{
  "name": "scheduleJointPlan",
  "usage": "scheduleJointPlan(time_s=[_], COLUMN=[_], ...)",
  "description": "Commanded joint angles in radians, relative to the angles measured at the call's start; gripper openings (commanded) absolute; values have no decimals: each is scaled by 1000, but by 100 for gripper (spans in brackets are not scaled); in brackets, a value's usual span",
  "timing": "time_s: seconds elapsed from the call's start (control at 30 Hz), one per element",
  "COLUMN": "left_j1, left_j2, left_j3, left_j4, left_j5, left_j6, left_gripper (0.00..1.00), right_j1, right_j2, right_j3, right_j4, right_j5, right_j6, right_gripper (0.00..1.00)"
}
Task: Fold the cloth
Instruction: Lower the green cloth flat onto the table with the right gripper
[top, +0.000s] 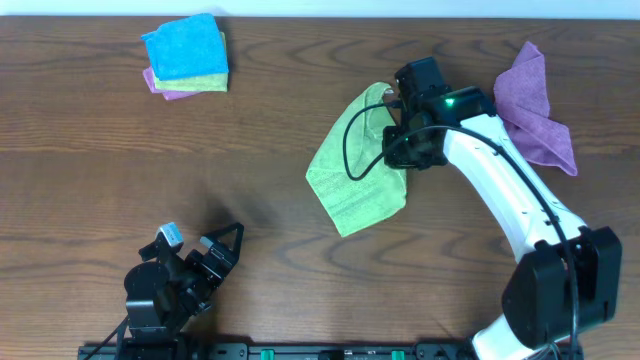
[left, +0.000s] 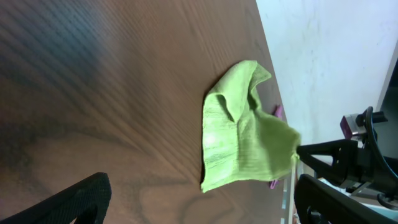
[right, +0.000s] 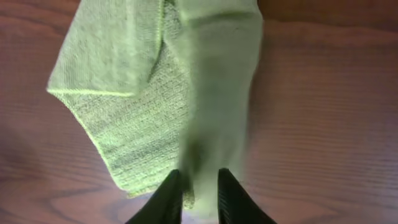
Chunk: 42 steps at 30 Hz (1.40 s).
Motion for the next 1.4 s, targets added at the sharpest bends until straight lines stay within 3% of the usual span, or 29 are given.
scheduleJointPlan(time_s=[0.0, 0.13, 0.37, 0.7, 1.17, 1.27, 1.37], left_j1=[6, 6, 6, 6, 6, 6, 6], left_j2=[0, 0, 0, 0, 0, 0, 0], left_j3=[16, 16, 16, 16, 16, 16, 16], left_j4=[0, 0, -7, -7, -7, -7, -7], left_j5=[16, 19, 28, 35, 34, 34, 34], left_j6=[-18, -18, -18, -19, -18, -18, -19], left_gripper=[95, 95, 95, 96, 96, 95, 95], right_j1=[-8, -8, -13, -40, -39, -39, -39], right_j2=[-6, 3, 3, 3, 24, 79, 93], right_j3=[-8, -49, -184, -283, -285, -285, -285], right_j4=[10, 27, 106, 203, 312, 314, 314], right_j5=[14, 71, 193, 181, 158, 155, 163], right_j6=[-11, -11, -10, 12, 40, 40, 52], right_gripper=[27, 22, 33, 37, 43, 34, 11])
